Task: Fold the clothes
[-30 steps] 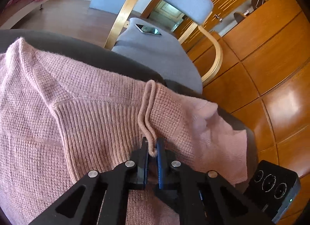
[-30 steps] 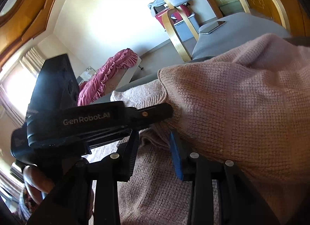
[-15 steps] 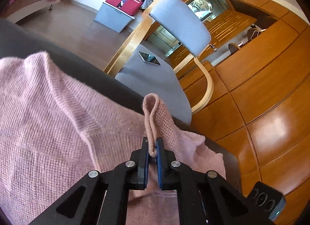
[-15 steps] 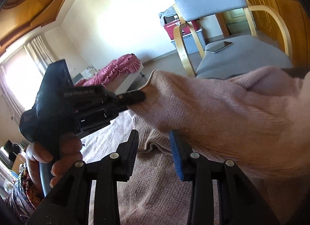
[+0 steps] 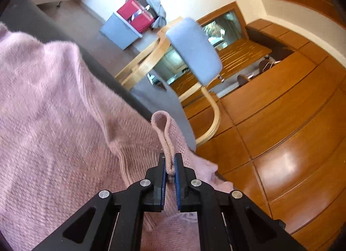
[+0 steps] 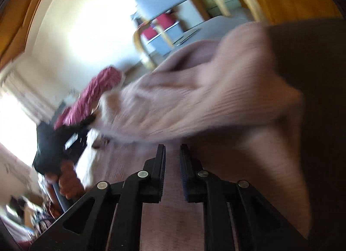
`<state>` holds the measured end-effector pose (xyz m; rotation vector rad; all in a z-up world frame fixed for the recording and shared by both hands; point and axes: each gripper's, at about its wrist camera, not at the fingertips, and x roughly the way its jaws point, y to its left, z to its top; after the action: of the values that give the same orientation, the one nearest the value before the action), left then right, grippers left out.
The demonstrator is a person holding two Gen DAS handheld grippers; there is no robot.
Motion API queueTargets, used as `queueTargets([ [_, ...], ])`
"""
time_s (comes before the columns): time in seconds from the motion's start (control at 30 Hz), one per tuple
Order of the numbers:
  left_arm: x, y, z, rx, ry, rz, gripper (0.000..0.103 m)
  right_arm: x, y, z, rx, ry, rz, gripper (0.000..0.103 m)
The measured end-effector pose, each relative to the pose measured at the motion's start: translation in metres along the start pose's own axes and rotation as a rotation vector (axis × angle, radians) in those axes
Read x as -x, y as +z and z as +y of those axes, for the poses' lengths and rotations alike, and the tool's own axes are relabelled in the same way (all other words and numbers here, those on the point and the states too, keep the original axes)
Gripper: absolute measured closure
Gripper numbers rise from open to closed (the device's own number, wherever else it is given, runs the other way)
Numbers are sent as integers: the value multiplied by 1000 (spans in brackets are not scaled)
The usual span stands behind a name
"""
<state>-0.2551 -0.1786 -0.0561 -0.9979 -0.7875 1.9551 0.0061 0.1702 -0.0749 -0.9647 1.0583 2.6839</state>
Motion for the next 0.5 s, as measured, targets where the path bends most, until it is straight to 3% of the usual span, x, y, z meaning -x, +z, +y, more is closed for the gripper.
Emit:
queueTargets([
  [0.2, 2, 1, 3, 8, -38, -14, 98, 9, 9, -18, -50, -48, -57, 88],
  [0.5, 30, 4, 12, 21, -157, -81, 98, 23, 19, -47, -151, -103, -170, 88],
])
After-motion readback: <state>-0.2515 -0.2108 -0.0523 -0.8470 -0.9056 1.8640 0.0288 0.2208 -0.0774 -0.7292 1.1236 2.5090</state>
